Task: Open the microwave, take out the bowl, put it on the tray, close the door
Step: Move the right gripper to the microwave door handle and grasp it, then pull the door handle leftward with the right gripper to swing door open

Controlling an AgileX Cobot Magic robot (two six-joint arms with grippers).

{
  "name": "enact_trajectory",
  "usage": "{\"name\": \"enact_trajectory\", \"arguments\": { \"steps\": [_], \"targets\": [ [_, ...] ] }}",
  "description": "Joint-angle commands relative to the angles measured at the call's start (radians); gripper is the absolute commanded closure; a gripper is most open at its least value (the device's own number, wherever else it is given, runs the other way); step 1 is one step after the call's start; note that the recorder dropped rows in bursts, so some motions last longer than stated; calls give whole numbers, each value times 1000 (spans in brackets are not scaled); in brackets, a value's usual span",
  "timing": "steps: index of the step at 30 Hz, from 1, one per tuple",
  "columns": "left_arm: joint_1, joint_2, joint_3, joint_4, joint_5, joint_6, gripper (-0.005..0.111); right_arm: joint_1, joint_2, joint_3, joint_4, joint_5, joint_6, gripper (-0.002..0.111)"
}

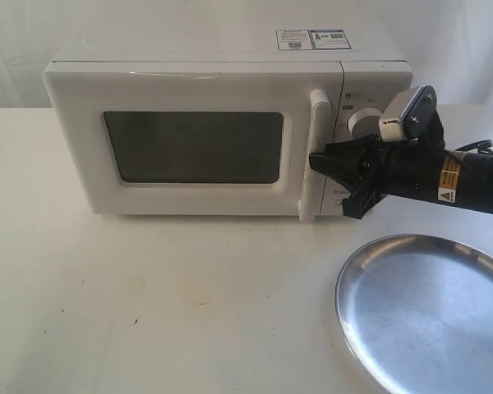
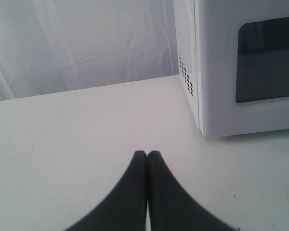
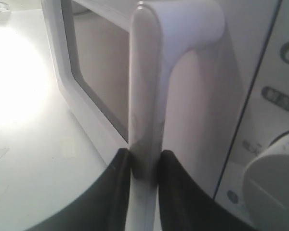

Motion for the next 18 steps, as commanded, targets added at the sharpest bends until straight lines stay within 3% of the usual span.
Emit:
{"name": "enact_trajectory", "arguments": {
  "steps": [1, 18],
  "targets": [
    [0, -2, -3, -8, -5, 0, 107, 71, -7, 22, -323, -160, -1, 108],
    [0, -2, -3, -8, -5, 0, 107, 155, -126, 70, -417, -160, 19, 108]
  ]
}}
